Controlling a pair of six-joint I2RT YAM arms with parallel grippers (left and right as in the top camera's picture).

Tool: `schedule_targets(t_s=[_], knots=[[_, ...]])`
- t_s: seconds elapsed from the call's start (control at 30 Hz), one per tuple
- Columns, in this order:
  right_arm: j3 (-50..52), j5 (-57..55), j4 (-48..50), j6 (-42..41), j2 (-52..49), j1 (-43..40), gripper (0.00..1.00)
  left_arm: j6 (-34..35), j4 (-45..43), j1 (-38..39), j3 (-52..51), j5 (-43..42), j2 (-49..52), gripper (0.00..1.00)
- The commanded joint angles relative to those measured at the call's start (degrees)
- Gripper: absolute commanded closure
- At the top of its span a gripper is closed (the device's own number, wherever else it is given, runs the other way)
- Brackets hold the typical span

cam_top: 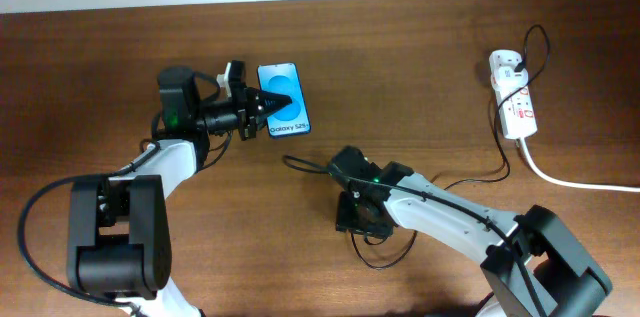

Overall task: Plug charger to phone and switch on socket
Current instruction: 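Grasp the cable plug with the right gripper and lift it upright, then move the held plug up to the phone's bottom port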

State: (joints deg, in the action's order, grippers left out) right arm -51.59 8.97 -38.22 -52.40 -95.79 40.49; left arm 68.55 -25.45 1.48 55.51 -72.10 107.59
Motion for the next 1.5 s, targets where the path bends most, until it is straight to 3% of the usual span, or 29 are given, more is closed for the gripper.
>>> schedule_targets(t_s=[0.0,0.03,0.13,0.3,0.4,0.47,0.57,0.67,0.7,0.93,1.07,1.2,1.3,1.47], knots=[[3.3,4.5,2.3,-0.2,-0.4,-2.7,0.64,0.0,-0.1,-0.2,1.4,-2.3,-1.6,1.0],[4.4,6.5,3.6,0.6,-0.4,-4.2,0.72,0.0,-0.1,-0.2,1.4,-2.3,-1.6,1.0],[7.4,12.2,7.0,2.4,-0.4,-7.6,0.81,0.0,-0.1,-0.2,1.4,-2.3,-1.6,1.0],[8.3,16.1,8.5,4.2,-0.4,-8.7,0.85,0.0,-0.1,-0.2,1.4,-2.5,-1.6,1.0],[8.3,16.1,8.4,4.2,-0.4,-8.7,0.59,0.0,0.3,-0.2,1.4,-2.7,-1.6,1.0],[8.3,16.1,7.8,4.2,-0.4,-8.7,0.51,-0.1,1.6,-0.2,1.4,-2.7,-1.6,1.0],[8.3,16.1,6.7,4.2,-0.4,-8.7,0.61,-0.1,2.0,-0.2,1.4,-2.7,-1.6,1.0],[8.3,16.6,6.7,4.2,-0.4,-8.7,0.84,-0.1,2.0,-0.2,1.4,-2.7,-1.6,1.0],[8.3,17.1,6.8,4.2,-0.4,-8.7,0.96,-0.1,2.0,-0.2,1.4,-2.7,-1.6,1.0],[6.9,22.6,7.0,9.2,5.6,-8.7,0.96,-0.1,2.0,-0.1,1.4,-2.5,-1.6,1.0],[6.2,29.9,10.2,14.3,21.2,-8.6,0.96,-0.1,0.9,0.0,1.4,-2.8,-1.6,1.0],[6.2,31.1,17.9,14.4,31.4,-6.6,0.96,1.8,-9.3,1.9,1.4,-3.8,-1.6,1.0],[6.2,30.8,22.5,14.2,31.8,-4.0,0.96,3.4,-14.8,4.1,1.4,-3.8,-1.6,1.0],[6.2,27.6,24.0,13.2,30.5,-3.4,0.96,4.2,-15.1,5.9,1.4,-3.8,-1.6,1.0]])
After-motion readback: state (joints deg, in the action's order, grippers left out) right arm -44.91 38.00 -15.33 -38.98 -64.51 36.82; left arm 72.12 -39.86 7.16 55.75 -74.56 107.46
